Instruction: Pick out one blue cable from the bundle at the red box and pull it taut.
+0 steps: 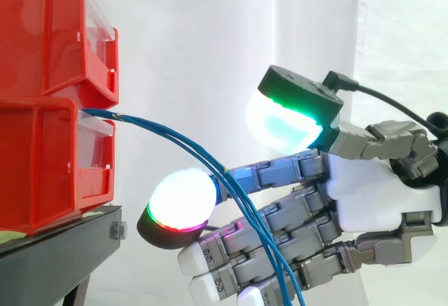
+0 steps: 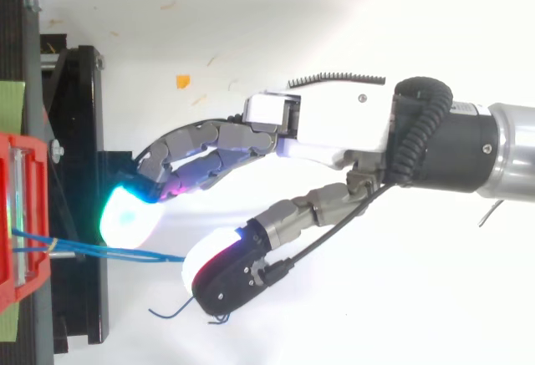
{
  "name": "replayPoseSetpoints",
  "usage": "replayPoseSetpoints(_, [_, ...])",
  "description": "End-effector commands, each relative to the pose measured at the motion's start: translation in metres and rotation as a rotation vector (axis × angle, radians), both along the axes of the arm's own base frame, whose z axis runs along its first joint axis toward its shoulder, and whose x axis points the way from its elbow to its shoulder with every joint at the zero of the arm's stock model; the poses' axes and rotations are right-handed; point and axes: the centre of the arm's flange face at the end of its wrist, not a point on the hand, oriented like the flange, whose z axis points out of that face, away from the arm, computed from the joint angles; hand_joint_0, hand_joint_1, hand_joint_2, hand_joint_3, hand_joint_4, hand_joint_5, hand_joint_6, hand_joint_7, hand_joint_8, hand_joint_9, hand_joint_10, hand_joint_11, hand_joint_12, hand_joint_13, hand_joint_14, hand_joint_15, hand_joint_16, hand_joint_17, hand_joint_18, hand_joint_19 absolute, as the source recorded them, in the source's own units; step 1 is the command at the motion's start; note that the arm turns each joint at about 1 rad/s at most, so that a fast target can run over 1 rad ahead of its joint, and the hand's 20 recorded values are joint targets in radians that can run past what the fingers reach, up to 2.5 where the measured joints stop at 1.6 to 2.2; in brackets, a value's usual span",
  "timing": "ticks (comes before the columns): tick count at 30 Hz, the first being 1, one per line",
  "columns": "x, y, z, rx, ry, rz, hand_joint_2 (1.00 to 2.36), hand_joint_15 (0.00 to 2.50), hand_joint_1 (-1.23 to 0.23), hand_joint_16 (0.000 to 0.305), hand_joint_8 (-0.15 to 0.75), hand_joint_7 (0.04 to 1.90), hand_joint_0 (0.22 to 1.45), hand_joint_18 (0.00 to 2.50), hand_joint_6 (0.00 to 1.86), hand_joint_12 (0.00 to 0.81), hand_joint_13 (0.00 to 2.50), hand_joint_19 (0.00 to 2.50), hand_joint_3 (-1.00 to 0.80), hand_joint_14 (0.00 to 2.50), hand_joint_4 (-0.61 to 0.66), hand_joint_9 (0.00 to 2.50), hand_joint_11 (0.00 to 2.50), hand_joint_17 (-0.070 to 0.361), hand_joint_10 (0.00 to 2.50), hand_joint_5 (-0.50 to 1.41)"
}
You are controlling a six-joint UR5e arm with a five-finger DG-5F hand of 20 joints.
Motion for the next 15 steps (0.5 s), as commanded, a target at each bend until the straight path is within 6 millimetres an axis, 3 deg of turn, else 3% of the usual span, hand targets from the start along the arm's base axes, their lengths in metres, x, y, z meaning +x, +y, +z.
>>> replayPoseSetpoints(1, [0.002,0.0063,0.0024,0.027,-0.005,0.013,1.0,0.1,-0.64,0.045,0.246,0.8,0.49,0.47,0.5,0.347,0.54,0.41,-0.5,0.0,0.23,0.6,0.05,0.101,0.0,-0.18])
replayPoseSetpoints(15, [0.0033,0.0127,-0.0041,0.034,0.001,0.025,1.01,0.13,-0.65,0.042,0.236,0.88,0.54,0.49,0.5,0.331,0.57,0.46,-0.43,0.01,0.21,0.61,0.08,0.095,0.0,-0.17])
